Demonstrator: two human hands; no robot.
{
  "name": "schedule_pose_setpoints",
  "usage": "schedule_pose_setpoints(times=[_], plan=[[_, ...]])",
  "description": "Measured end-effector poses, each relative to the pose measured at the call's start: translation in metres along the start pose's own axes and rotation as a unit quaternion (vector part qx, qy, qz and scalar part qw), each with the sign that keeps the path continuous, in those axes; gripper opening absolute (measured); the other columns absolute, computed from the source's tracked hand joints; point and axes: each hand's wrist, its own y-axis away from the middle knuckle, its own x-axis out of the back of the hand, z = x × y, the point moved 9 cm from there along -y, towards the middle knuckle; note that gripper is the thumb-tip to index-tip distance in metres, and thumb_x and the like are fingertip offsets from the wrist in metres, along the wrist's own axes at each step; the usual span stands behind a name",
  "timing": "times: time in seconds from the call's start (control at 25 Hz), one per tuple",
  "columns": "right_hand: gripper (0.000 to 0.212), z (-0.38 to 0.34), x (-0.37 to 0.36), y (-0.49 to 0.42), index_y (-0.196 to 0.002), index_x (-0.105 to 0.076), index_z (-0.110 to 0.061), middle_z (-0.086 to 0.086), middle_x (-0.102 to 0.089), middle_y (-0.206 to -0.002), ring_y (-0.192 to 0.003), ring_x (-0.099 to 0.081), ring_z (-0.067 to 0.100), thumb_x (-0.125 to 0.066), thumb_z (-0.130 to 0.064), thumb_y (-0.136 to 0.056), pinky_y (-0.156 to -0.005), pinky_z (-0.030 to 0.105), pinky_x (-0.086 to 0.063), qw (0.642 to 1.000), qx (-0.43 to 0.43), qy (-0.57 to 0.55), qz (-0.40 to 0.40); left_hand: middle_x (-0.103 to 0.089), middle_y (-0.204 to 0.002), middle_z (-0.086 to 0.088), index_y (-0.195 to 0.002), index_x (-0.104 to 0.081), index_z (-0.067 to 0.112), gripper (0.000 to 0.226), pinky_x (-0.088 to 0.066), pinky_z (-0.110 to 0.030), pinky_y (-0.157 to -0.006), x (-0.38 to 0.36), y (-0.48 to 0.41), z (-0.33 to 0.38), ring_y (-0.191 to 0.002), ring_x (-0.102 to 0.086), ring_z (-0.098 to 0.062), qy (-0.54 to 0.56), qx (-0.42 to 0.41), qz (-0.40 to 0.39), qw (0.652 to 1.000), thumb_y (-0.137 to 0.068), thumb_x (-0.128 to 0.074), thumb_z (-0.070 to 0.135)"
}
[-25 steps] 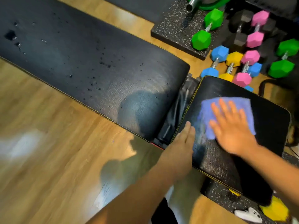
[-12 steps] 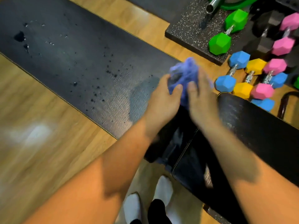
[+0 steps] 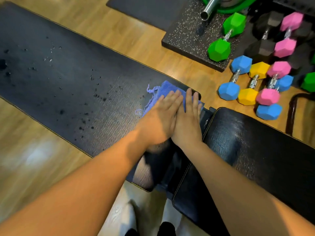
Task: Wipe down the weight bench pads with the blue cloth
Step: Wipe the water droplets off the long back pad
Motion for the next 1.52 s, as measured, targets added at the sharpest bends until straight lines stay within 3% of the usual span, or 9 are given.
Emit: schedule_pose_setpoints(times=[0.28, 0.44, 0.64, 0.76, 1.0, 1.12, 1.24, 1.36, 1.52], plan=[[0.065, -0.033, -0.023, 0.08, -0.151, -0.019, -0.013, 0.018, -0.001, -0.159, -0.146, 0.002, 0.037, -0.044, -0.015, -0.09, -0.118, 0.056, -0.014, 0.999, -0.015, -0.011, 0.034, -0.022, -0.158, -0.007, -0.151, -0.009, 0.012, 0.062, -0.014, -0.042, -0.118, -0.015, 0.095, -0.007, -0.147, -0.013, -0.021, 0.011, 0.036, -0.036, 0.999, -0.096, -0.035, 0.02], [0.064, -0.077, -0.053, 0.162, -0.146, -0.032, -0.012, 0.019, -0.014, -0.156, -0.145, -0.01, 0.038, -0.046, -0.025, -0.084, -0.11, 0.058, -0.022, 0.995, 0.091, 0.021, -0.029, -0.009, -0.161, 0.004, -0.152, -0.014, 0.012, 0.061, -0.019, -0.041, -0.113, -0.013, 0.195, -0.002, -0.147, -0.013, -0.019, 0.077, 0.051, -0.066, 0.994, -0.097, -0.032, 0.031], [0.066, -0.043, -0.014, 0.036, -0.149, -0.022, -0.01, 0.018, -0.015, -0.157, -0.145, -0.012, 0.037, -0.033, -0.032, -0.088, -0.115, 0.057, -0.017, 0.987, 0.082, 0.136, -0.003, -0.024, -0.156, -0.009, -0.148, -0.026, 0.003, 0.056, -0.016, -0.042, -0.118, -0.002, 0.069, -0.032, -0.144, -0.023, -0.026, -0.011, 0.055, -0.014, 0.998, -0.098, -0.027, 0.03], [0.064, -0.027, 0.006, -0.042, -0.151, -0.015, -0.011, 0.017, -0.005, -0.159, -0.146, -0.004, 0.036, -0.019, -0.032, -0.091, -0.117, 0.057, -0.014, 0.978, 0.08, 0.191, -0.033, -0.01, -0.16, -0.011, -0.15, -0.01, 0.003, 0.056, -0.002, -0.037, -0.119, -0.001, -0.002, -0.059, -0.148, -0.008, -0.023, -0.007, 0.112, -0.056, 0.992, -0.102, -0.026, 0.027], [0.064, -0.085, -0.035, 0.071, -0.151, -0.012, -0.009, 0.021, -0.006, -0.158, -0.145, -0.001, 0.042, -0.023, -0.033, -0.092, -0.114, 0.062, -0.011, 0.972, 0.085, 0.21, -0.07, -0.006, -0.159, -0.018, -0.149, -0.014, 0.0, 0.063, 0.001, -0.047, -0.12, -0.002, 0.143, -0.037, -0.147, 0.003, -0.031, -0.01, 0.071, -0.104, 0.992, -0.098, 0.003, 0.032], [0.064, -0.127, -0.048, 0.121, -0.147, -0.026, -0.007, 0.023, -0.019, -0.155, -0.144, -0.012, 0.041, -0.032, -0.04, -0.093, -0.113, 0.063, -0.018, 0.953, 0.213, 0.19, -0.103, -0.023, -0.156, -0.01, -0.146, -0.03, 0.005, 0.058, -0.014, -0.04, -0.117, 0.003, 0.219, -0.058, -0.146, -0.018, -0.023, 0.024, 0.106, -0.102, 0.989, -0.097, -0.026, 0.036], [0.064, -0.148, -0.048, 0.062, -0.147, -0.027, -0.007, 0.02, -0.023, -0.155, -0.144, -0.018, 0.038, -0.027, -0.043, -0.095, -0.115, 0.057, -0.022, 0.917, 0.302, 0.243, -0.096, -0.034, -0.15, -0.018, -0.142, -0.037, -0.002, 0.057, -0.023, -0.045, -0.115, 0.015, 0.183, -0.097, -0.139, -0.033, -0.032, -0.068, 0.091, -0.075, 0.991, -0.091, -0.024, 0.022], [0.064, -0.183, -0.051, -0.035, -0.15, -0.019, -0.006, 0.021, -0.014, -0.157, -0.145, -0.01, 0.038, -0.018, -0.042, -0.097, -0.117, 0.057, -0.012, 0.943, 0.244, 0.217, -0.063, -0.005, -0.158, -0.02, -0.148, -0.006, -0.005, 0.061, -0.01, -0.046, -0.119, 0.031, 0.109, -0.17, -0.146, -0.007, -0.034, -0.168, 0.132, -0.111, 0.971, -0.091, -0.009, 0.018], [0.062, -0.222, -0.05, -0.087, -0.15, -0.015, -0.006, 0.017, -0.006, -0.159, -0.147, -0.004, 0.035, -0.019, -0.038, -0.098, -0.118, 0.056, -0.009, 0.957, 0.22, 0.188, -0.039, -0.008, -0.158, -0.018, -0.148, -0.008, -0.004, 0.057, -0.006, -0.041, -0.12, 0.059, 0.079, -0.228, -0.147, -0.006, -0.03, -0.17, 0.183, -0.1, 0.963, -0.097, -0.024, 0.018]])
